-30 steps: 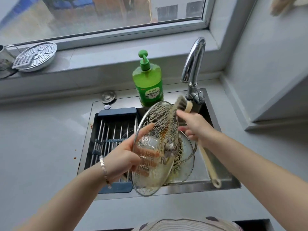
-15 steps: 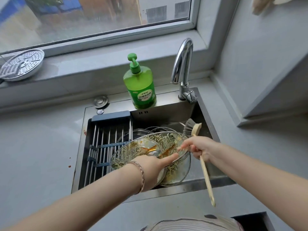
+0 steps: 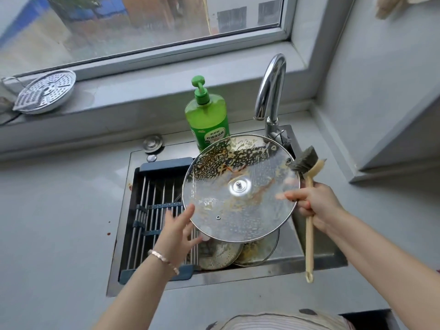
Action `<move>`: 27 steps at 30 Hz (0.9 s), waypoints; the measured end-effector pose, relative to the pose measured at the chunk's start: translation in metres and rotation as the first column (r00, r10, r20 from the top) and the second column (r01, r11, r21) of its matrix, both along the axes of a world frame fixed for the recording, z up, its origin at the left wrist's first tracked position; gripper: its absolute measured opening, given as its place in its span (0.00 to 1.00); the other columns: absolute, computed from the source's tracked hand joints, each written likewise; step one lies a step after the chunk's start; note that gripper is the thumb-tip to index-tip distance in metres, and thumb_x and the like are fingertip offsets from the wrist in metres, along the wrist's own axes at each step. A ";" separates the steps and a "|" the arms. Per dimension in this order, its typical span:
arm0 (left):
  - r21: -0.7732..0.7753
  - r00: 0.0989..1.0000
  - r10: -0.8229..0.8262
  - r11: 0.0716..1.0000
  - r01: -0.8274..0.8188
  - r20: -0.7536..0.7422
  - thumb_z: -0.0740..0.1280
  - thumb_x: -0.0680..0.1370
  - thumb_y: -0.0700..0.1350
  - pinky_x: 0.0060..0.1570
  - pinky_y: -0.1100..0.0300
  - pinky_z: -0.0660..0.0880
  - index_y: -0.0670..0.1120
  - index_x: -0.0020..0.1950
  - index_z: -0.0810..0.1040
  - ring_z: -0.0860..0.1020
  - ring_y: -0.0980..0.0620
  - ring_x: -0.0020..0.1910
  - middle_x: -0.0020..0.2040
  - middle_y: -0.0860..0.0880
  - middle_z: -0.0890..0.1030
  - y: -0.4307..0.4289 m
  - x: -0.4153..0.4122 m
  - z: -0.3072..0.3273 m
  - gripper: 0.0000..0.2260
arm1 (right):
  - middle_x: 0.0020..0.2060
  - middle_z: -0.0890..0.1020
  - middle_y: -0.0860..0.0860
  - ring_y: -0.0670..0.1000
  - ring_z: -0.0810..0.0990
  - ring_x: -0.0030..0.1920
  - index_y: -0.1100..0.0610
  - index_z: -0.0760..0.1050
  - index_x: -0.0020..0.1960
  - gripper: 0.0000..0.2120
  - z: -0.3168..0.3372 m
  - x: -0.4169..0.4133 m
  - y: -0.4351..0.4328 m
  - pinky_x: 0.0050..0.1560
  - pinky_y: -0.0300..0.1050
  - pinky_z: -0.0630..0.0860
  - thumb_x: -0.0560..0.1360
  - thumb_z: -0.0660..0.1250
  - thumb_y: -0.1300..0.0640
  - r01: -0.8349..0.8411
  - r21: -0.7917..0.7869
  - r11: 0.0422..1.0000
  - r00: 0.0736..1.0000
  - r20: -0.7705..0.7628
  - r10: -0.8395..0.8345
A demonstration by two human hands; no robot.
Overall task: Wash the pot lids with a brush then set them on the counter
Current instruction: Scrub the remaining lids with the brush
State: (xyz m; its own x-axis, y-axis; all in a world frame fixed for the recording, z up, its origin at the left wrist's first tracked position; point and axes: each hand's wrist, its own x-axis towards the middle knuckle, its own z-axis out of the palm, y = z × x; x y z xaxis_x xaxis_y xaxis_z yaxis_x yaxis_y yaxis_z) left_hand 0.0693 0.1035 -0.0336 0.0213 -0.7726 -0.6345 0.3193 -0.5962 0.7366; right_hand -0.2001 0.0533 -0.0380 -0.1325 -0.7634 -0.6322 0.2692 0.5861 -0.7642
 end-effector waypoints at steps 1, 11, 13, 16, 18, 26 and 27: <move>0.017 0.988 -0.024 1.000 0.027 -0.153 0.82 0.48 0.54 0.53 0.42 0.76 0.52 0.71 0.61 0.75 0.40 0.62 0.66 0.44 0.73 -0.001 0.002 0.001 0.55 | 0.29 0.80 0.60 0.40 0.58 0.15 0.64 0.69 0.41 0.08 0.001 -0.001 0.001 0.15 0.30 0.55 0.69 0.64 0.75 -0.019 -0.005 1.000 1.000 0.018 0.019; -0.082 0.851 -0.317 0.946 0.312 -0.419 0.63 0.56 0.28 0.39 0.47 0.80 0.68 0.69 0.58 0.77 0.29 0.53 0.58 0.29 0.76 0.015 0.000 0.011 0.50 | 0.28 0.75 0.52 0.41 0.64 0.18 0.64 0.72 0.56 0.14 0.017 -0.011 -0.002 0.19 0.31 0.59 0.72 0.67 0.69 -0.401 0.017 0.916 0.893 -0.216 0.395; -0.099 0.873 -0.305 0.952 0.290 -0.380 0.60 0.59 0.26 0.39 0.46 0.80 0.69 0.69 0.57 0.77 0.28 0.52 0.57 0.28 0.75 0.020 -0.002 0.014 0.50 | 0.39 0.79 0.51 0.46 0.78 0.32 0.60 0.66 0.68 0.25 0.016 -0.010 -0.005 0.32 0.33 0.71 0.73 0.68 0.63 -0.554 0.075 0.829 0.634 -0.607 0.479; -0.113 0.906 -0.272 0.962 0.249 -0.325 0.58 0.62 0.26 0.40 0.41 0.80 0.71 0.68 0.58 0.77 0.27 0.51 0.54 0.28 0.77 0.027 -0.002 0.018 0.48 | 0.54 0.77 0.56 0.59 0.77 0.53 0.48 0.53 0.75 0.29 0.017 -0.004 0.000 0.51 0.49 0.74 0.78 0.61 0.54 -0.684 0.189 0.704 0.214 -0.872 0.441; -0.117 0.922 -0.268 0.963 0.245 -0.278 0.59 0.61 0.25 0.42 0.39 0.78 0.72 0.68 0.58 0.77 0.27 0.50 0.53 0.28 0.78 0.030 -0.003 0.019 0.49 | 0.47 0.74 0.55 0.60 0.77 0.48 0.43 0.57 0.73 0.22 0.018 0.008 0.009 0.47 0.49 0.74 0.80 0.55 0.53 -0.751 0.262 0.606 0.039 -0.898 0.437; -0.093 0.933 -0.298 0.954 0.285 -0.200 0.58 0.61 0.24 0.36 0.42 0.80 0.71 0.67 0.61 0.78 0.28 0.47 0.51 0.30 0.79 0.041 -0.012 0.026 0.49 | 0.43 0.77 0.52 0.52 0.73 0.40 0.40 0.67 0.68 0.19 0.008 0.058 0.026 0.35 0.42 0.65 0.80 0.53 0.54 -0.863 0.002 0.505 0.247 -0.871 0.424; -0.088 0.936 -0.298 0.954 0.286 -0.190 0.58 0.60 0.25 0.37 0.42 0.80 0.71 0.66 0.61 0.78 0.28 0.47 0.50 0.29 0.79 0.043 -0.014 0.027 0.48 | 0.46 0.80 0.53 0.53 0.74 0.41 0.40 0.69 0.67 0.18 0.004 0.051 0.016 0.35 0.42 0.64 0.81 0.53 0.54 -0.797 0.011 0.604 0.299 -0.862 0.410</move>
